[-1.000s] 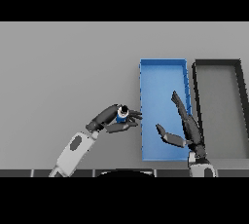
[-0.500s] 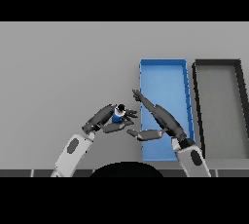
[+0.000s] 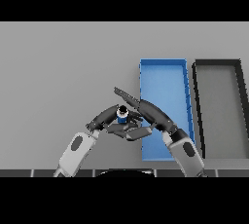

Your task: Pick up the blue pipe and place it into the blue bin.

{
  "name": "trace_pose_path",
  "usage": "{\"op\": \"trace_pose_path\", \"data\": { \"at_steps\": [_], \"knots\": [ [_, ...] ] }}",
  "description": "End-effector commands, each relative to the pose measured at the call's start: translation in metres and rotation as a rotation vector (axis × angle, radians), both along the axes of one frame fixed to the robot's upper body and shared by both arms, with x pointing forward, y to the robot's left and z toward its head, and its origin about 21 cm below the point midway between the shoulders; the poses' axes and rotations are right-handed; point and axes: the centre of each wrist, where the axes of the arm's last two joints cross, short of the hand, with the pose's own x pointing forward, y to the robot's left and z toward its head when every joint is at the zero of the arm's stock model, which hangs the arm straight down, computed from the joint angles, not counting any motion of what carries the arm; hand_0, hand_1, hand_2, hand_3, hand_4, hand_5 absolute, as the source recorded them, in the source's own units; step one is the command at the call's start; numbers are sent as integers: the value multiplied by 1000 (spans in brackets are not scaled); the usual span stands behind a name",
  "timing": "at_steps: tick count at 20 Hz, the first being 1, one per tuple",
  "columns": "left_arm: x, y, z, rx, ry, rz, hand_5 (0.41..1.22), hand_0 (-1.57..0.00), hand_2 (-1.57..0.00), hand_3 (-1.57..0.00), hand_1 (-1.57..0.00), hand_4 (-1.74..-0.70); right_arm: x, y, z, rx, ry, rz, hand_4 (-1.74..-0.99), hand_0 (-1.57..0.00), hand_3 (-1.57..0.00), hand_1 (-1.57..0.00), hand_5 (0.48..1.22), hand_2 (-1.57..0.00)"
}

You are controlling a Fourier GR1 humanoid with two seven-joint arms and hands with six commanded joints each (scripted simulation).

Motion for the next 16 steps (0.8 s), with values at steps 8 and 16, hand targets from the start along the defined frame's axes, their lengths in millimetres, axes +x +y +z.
{"op": "trace_pose_path", "data": {
  "at_steps": [8, 16],
  "knots": [
    [4, 0, 2, 20, 31, 23, 1221, -1571, -1537, -1163, -1571, -1625, 21, 28, 6, -35, 9, 73, -1446, -818, -662, -836, 527, -840],
    [4, -2, 4, -10, 5, 5, 1221, -1571, -1539, -1412, -1571, -1722, 21, 35, -4, 58, -25, 105, -1477, -1445, -1394, -1448, 1041, -1448]
  ]
}}
